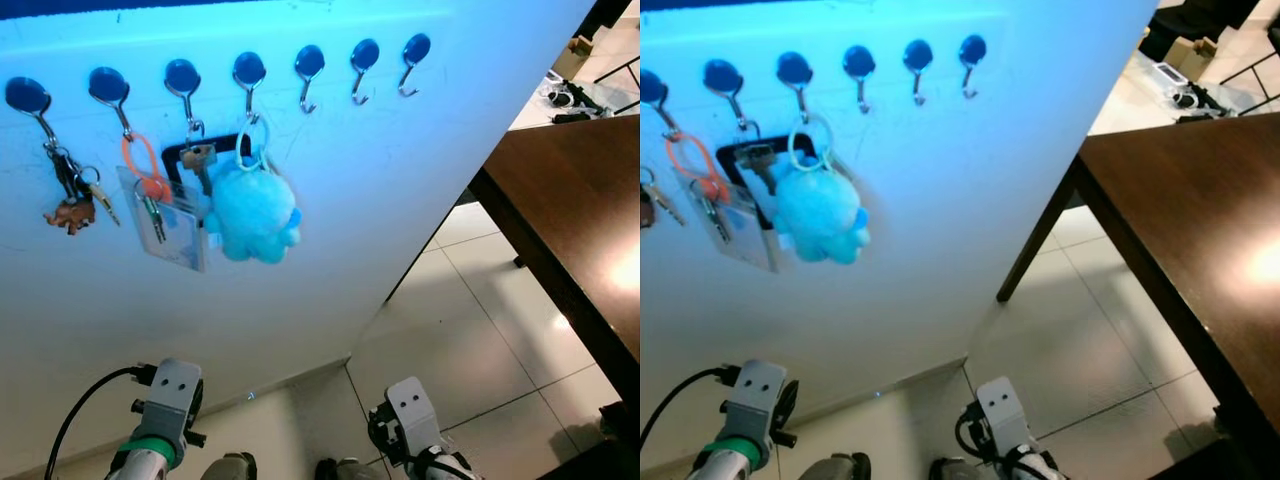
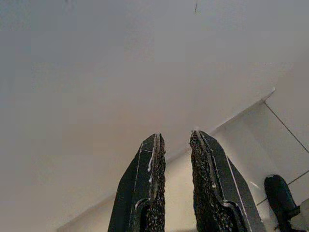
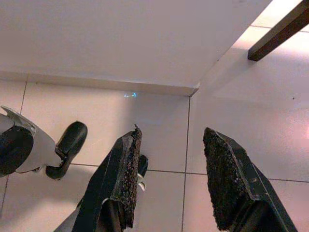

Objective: Hang keys on a hook

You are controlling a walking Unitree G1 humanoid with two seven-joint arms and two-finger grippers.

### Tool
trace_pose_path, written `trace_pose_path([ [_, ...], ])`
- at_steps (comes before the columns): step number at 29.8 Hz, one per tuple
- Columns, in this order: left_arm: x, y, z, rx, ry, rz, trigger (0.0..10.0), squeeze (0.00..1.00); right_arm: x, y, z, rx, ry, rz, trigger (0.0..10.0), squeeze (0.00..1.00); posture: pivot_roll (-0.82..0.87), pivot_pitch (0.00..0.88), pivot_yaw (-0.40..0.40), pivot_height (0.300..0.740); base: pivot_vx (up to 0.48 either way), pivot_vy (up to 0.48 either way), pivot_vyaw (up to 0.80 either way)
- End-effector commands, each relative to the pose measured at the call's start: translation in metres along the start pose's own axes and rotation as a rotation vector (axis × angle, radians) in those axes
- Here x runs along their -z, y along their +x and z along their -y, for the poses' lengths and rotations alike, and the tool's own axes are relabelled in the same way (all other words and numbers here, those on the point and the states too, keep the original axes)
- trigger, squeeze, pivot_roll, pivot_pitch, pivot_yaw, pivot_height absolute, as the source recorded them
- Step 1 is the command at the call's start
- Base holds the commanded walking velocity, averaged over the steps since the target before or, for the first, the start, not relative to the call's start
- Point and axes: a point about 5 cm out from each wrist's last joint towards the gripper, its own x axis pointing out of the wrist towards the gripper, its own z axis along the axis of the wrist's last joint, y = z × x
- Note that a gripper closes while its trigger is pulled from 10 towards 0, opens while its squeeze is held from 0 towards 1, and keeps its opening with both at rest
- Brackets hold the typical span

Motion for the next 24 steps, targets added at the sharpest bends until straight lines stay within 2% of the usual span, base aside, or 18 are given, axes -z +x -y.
trace_pose_path([
  [1, 0.0091, -0.0035, 0.001, 0.0, 0.003, -0.024, 10.0, 0.0, 0.0115, -0.0046, -0.004, -0.003, 0.012, -0.039, 10.0, 0.0, 0.08, 0.097, 0.017, 0.74, -0.398, 0.0, 0.0],
  [24, 0.0104, -0.002, 0.0021, 0.001, 0.006, -0.01, 10.0, 0.0, 0.0134, -0.0034, -0.0061, -0.009, 0.007, -0.045, 10.0, 0.0, 0.09, 0.097, 0.016, 0.74, -0.409, 0.0, 0.0],
])
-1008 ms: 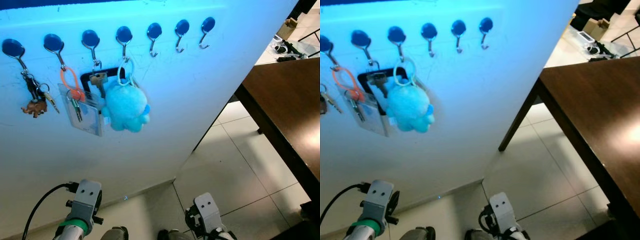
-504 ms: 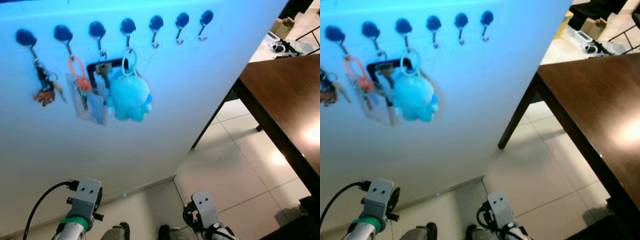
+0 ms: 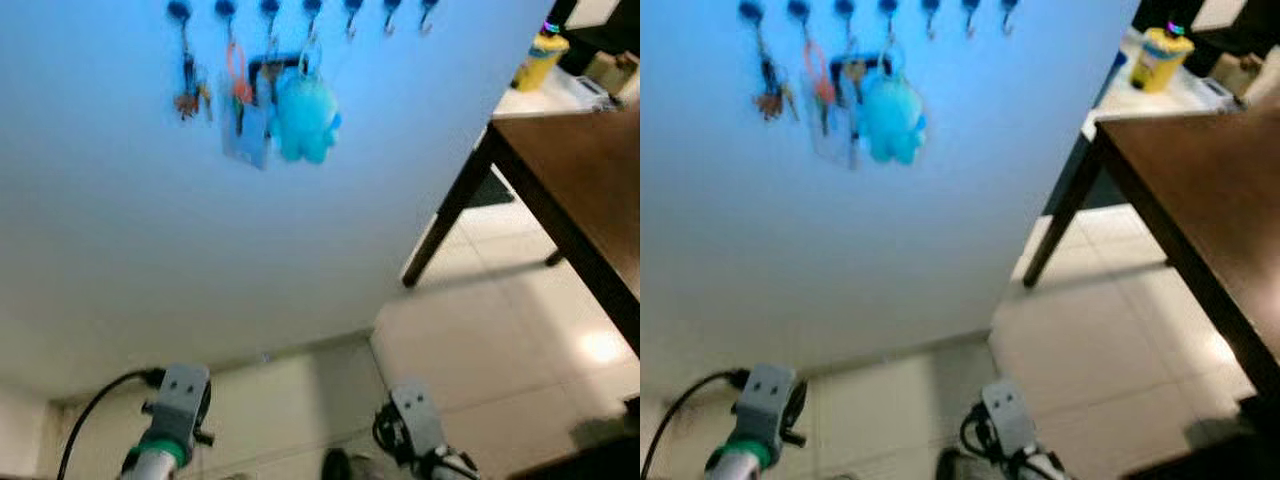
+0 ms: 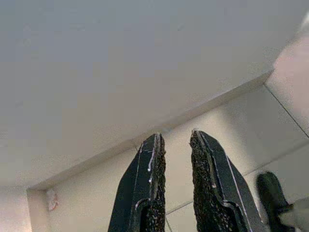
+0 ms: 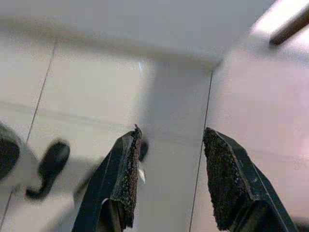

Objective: Hang keys on a hook

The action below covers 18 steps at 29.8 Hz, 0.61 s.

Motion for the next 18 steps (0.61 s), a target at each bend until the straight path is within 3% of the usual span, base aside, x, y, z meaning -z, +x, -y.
trace_pose_path([
  [1, 0.0109, -0.0062, -0.0001, 0.002, 0.011, -0.04, 10.0, 0.0, 0.0027, -0.0005, -0.0029, -0.006, 0.004, -0.013, 10.0, 0.0, 0.09, 0.097, 0.016, 0.74, -0.409, 0.0, 0.0],
  [18, 0.0099, -0.0031, -0.0018, -0.002, 0.016, -0.032, 10.0, 0.0, 0.0015, 0.0018, -0.0025, 0.0, 0.013, -0.019, 10.0, 0.0, 0.09, 0.096, 0.022, 0.74, -0.406, 0.0, 0.0],
])
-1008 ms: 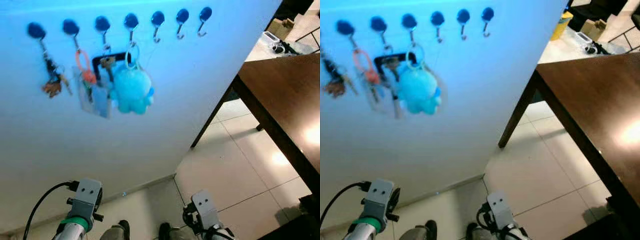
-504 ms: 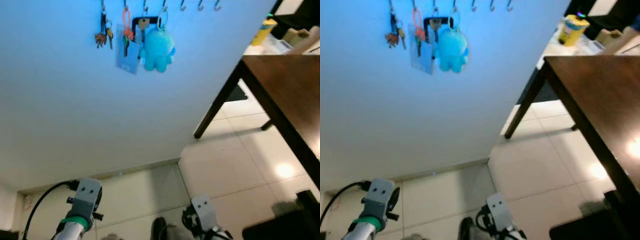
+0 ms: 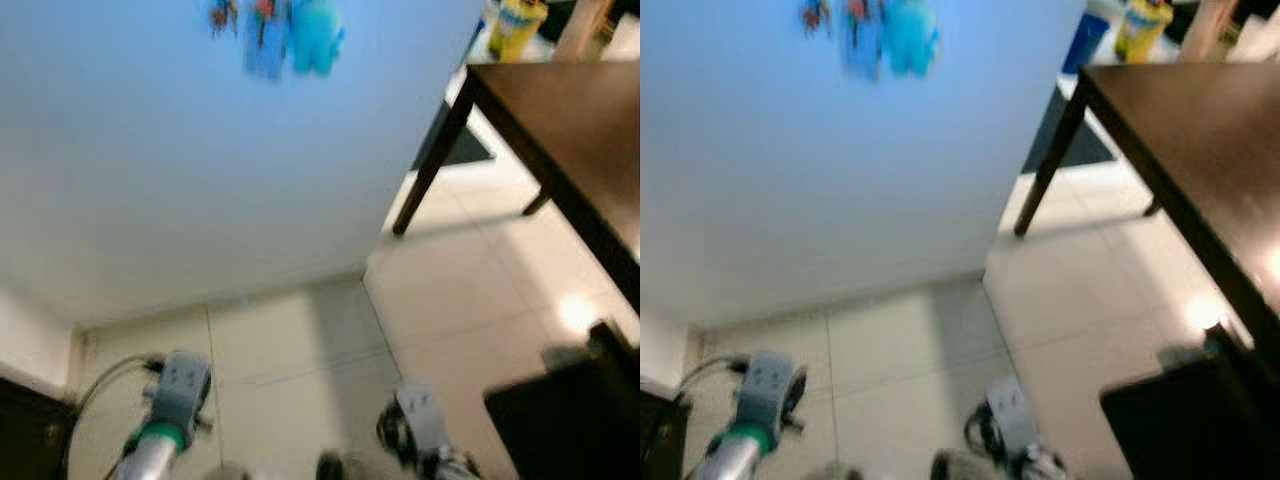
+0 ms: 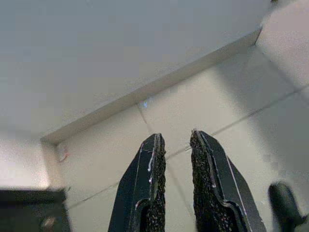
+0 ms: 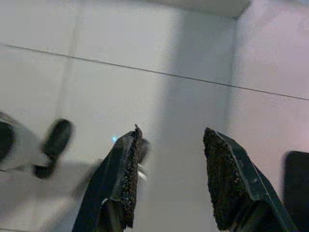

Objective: Hang keys on a hook

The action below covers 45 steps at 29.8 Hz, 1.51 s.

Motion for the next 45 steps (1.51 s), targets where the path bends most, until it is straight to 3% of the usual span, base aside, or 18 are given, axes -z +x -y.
trace_pose_path([
  [1, 0.0125, -0.0068, 0.0037, 0.012, 0.0, -0.048, 10.0, 0.0, 0.0068, -0.0028, -0.0018, -0.003, 0.006, -0.025, 10.0, 0.0, 0.09, 0.096, 0.022, 0.74, -0.409, 0.0, 0.0],
  [7, 0.0128, -0.0069, 0.0026, 0.012, 0.004, -0.049, 10.0, 0.0, 0.0071, -0.0025, -0.002, -0.003, 0.009, -0.031, 10.0, 0.0, 0.09, 0.098, 0.024, 0.74, -0.242, 0.0, -0.22],
  [45, 0.017, -0.0056, -0.0007, -0.007, -0.001, -0.072, 10.0, 0.0, 0.0043, 0.0, -0.004, -0.012, 0.015, -0.028, 10.0, 0.0, 0.1, 0.093, 0.025, 0.74, 0.0, 0.0, -0.8],
])
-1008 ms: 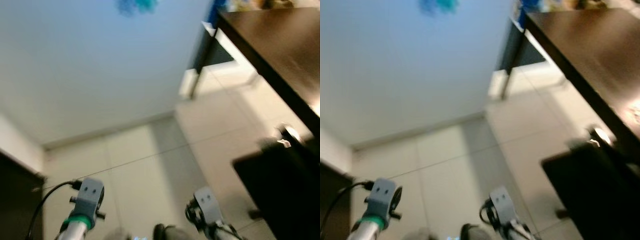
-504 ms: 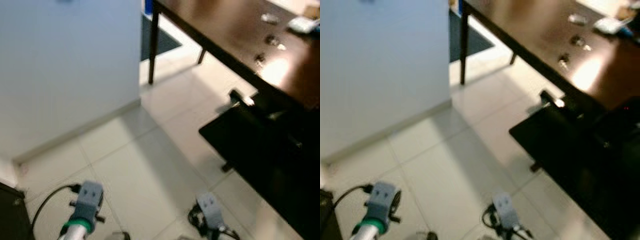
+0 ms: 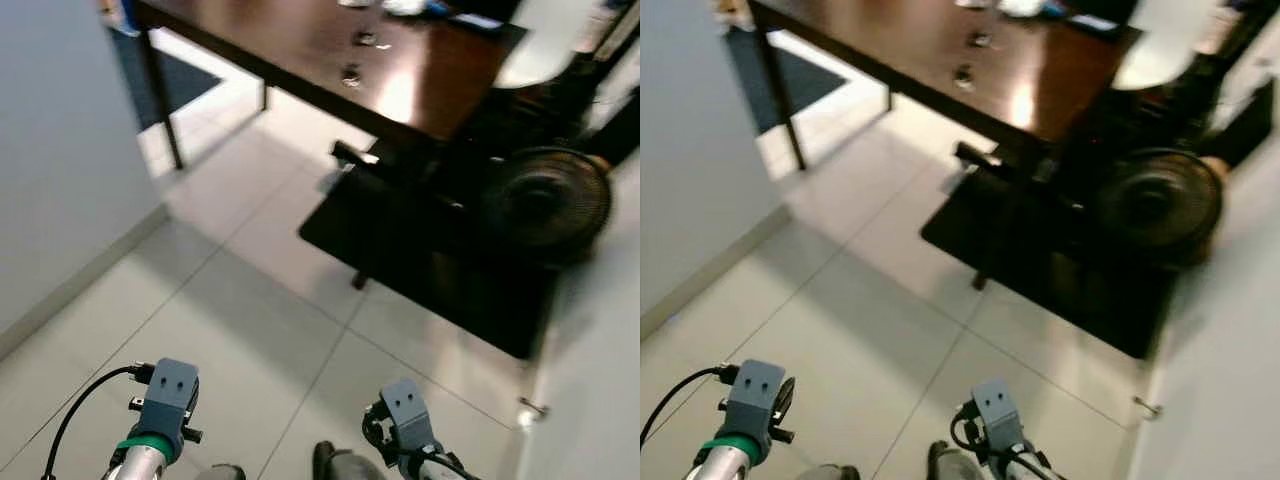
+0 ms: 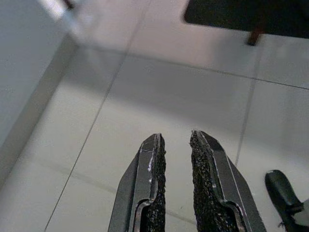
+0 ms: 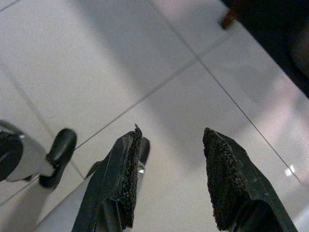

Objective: Hang keys on a hook

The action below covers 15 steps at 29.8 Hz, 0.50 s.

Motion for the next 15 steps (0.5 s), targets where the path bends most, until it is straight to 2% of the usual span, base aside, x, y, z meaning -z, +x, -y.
trace_pose_path([
  [1, 0.0088, -0.0033, 0.0022, 0.011, 0.003, -0.035, 10.0, 0.0, 0.0081, -0.0035, -0.0026, -0.009, -0.001, -0.03, 10.0, 0.0, 0.1, 0.093, 0.025, 0.74, 0.0, 0.0, -0.8],
  [12, 0.0077, -0.0021, 0.0004, 0.004, 0.015, -0.023, 10.0, 0.0, 0.0112, -0.0046, -0.0033, -0.009, -0.021, -0.043, 10.0, 0.0, 0.1, 0.091, 0.033, 0.74, 0.0, 0.0, -0.8],
  [15, 0.0071, -0.0005, -0.0002, -0.003, 0.038, -0.019, 10.0, 0.0, 0.0104, -0.0035, -0.004, -0.012, -0.041, -0.046, 10.0, 0.0, 0.1, 0.088, 0.037, 0.74, 0.43, 0.0, 0.0],
])
